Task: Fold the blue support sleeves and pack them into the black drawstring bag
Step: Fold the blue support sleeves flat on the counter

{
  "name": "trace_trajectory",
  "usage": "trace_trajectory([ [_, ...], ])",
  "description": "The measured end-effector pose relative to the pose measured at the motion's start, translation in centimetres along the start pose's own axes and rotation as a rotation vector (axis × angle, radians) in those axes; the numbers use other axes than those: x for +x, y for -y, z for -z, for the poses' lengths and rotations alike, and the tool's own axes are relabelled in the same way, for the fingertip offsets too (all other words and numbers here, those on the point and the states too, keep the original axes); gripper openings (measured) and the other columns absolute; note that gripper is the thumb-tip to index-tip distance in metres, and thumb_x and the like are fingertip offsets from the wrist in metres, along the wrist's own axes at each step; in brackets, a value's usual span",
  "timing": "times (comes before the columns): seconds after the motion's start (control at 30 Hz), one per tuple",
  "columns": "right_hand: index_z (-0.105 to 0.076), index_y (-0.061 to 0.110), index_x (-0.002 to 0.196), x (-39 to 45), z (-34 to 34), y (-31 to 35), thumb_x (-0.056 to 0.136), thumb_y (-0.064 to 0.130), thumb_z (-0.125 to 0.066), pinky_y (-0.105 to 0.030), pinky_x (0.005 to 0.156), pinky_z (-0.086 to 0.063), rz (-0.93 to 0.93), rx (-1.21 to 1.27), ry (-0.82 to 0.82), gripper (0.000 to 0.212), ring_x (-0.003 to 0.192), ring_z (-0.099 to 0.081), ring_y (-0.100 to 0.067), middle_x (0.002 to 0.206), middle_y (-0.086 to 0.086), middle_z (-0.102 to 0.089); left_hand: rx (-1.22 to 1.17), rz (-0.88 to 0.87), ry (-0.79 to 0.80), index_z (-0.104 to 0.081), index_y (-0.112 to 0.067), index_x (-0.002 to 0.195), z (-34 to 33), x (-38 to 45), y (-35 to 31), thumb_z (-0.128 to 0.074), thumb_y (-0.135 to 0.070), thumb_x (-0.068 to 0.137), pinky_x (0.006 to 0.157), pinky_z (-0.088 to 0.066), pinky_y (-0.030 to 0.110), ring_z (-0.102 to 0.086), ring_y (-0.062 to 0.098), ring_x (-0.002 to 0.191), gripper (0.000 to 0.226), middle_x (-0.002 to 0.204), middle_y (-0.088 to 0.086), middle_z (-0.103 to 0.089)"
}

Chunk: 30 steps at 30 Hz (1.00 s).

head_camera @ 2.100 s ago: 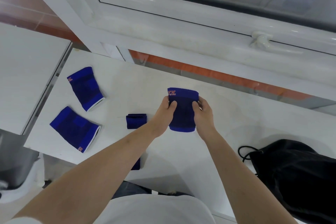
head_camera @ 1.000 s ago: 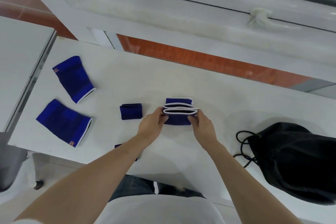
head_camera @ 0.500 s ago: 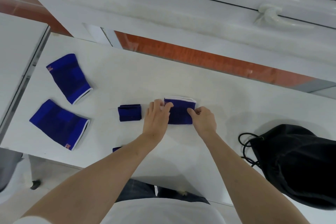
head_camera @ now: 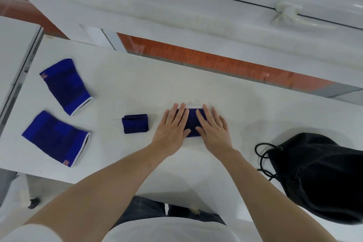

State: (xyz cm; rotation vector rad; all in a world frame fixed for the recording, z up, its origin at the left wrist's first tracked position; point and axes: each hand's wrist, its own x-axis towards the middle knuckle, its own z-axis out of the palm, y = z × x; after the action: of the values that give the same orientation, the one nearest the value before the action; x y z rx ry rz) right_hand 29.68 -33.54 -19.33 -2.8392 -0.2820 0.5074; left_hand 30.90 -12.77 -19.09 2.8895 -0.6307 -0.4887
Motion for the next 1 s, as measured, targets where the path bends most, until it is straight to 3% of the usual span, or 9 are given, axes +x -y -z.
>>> trace_trajectory([
  [0.23, 0.007, 0.035, 0.164, 0.2, -0.6, -0.6, 0.108, 0.053, -0.011, -0.048, 0.128, 0.007, 0.012, 0.005, 0.074, 0.061, 0.157, 0.024, -0.022, 0.17, 0.01, 0.023, 0.074, -0.037, 0.007, 0.007, -0.007, 0.163, -1.1, 0.3, 0.6, -0.016, -0.053, 0.108, 0.128, -0.008, 0.053, 0.016, 0.036, 0.157, 0.075, 0.171, 0.014, 0.017],
  [0.47, 0.008, 0.035, 0.164, 0.1, -0.3, -0.4, 0.109, 0.053, -0.013, -0.049, 0.128, 0.004, 0.002, -0.002, 0.077, 0.061, 0.157, 0.022, -0.023, 0.171, 0.008, 0.02, 0.104, -0.025, 0.034, 0.006, -0.006, 0.163, -0.6, 0.4, 0.4, -0.018, -0.053, 0.108, 0.128, -0.007, 0.054, 0.013, 0.037, 0.157, 0.076, 0.171, 0.014, 0.014],
  [0.7, -0.015, 0.035, 0.162, -0.2, 2.4, 2.4, 0.108, 0.041, -0.036, -0.056, 0.126, -0.014, -0.116, -0.007, 0.075, 0.058, 0.16, -0.001, -0.028, 0.174, 0.006, 0.0, 0.043, 0.018, 0.046, -0.016, -0.01, 0.163, 2.5, -1.1, -0.4, -0.039, -0.037, 0.106, 0.128, -0.012, 0.053, 0.001, 0.034, 0.159, 0.067, 0.172, 0.015, 0.0],
  [0.87, -0.05, 0.022, 0.147, -0.5, 4.5, 6.0, 0.105, 0.03, -0.045, -0.051, 0.123, -0.024, -0.145, 0.094, -0.123, 0.043, 0.152, -0.025, -0.029, 0.167, -0.006, -0.03, -0.061, 0.068, -0.038, -0.022, -0.015, 0.162, 5.7, -5.0, 1.4, -0.042, -0.021, 0.104, 0.129, -0.014, 0.049, -0.005, 0.03, 0.159, 0.061, 0.172, 0.012, -0.01],
  [1.0, -0.062, 0.021, 0.13, -0.1, 5.2, 10.5, 0.103, 0.028, -0.05, -0.047, 0.111, -0.04, -0.057, 0.15, -0.233, 0.03, 0.138, -0.044, -0.029, 0.151, -0.003, -0.049, -0.111, 0.195, -0.138, -0.034, -0.016, 0.156, 7.5, -8.3, 4.6, -0.045, -0.024, 0.104, 0.126, -0.024, 0.049, -0.021, 0.032, 0.156, 0.054, 0.167, 0.01, -0.027],
])
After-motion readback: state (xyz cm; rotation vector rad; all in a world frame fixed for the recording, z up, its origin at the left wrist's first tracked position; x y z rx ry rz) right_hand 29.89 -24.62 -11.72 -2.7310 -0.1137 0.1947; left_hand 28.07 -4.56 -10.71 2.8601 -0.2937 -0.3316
